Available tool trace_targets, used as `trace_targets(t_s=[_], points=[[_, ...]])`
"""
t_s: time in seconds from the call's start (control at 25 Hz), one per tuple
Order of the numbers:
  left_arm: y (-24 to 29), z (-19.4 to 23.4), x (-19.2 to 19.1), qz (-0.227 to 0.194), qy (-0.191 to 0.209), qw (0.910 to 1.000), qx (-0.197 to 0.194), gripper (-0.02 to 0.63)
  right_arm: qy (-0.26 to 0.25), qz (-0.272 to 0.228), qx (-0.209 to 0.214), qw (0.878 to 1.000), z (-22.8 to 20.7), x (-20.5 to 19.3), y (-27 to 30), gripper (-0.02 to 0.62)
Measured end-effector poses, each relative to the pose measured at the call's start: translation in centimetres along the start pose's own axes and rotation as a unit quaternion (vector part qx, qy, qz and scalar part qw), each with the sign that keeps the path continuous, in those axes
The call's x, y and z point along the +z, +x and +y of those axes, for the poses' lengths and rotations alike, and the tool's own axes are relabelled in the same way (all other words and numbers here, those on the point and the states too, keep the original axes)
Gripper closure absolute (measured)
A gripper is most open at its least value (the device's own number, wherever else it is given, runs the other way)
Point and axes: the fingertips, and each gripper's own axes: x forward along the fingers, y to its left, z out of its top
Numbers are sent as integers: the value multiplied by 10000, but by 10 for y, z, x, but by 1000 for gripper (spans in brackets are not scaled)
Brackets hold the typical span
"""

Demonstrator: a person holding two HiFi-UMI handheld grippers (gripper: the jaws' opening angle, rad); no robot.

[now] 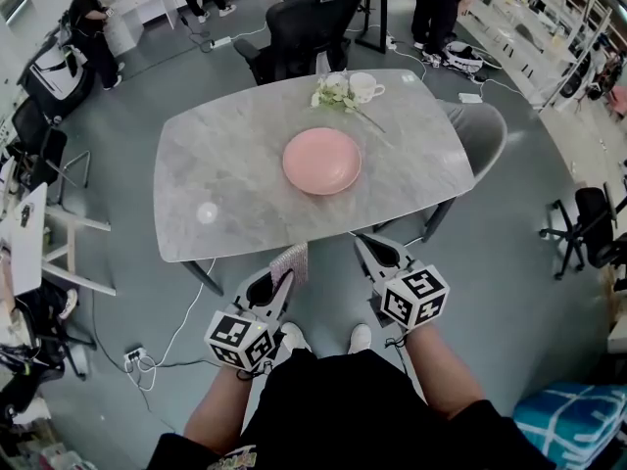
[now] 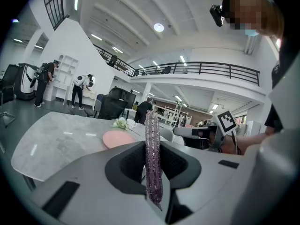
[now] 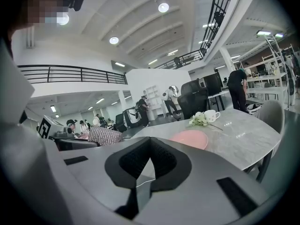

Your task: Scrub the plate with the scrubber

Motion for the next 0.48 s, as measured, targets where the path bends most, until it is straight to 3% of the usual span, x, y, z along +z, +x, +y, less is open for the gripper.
trace_targets(t_s=[0.48], points=[[-32,62,4,-5,-63,9999,-142,525,-5,39,-189,9998,43,-7,46,581]])
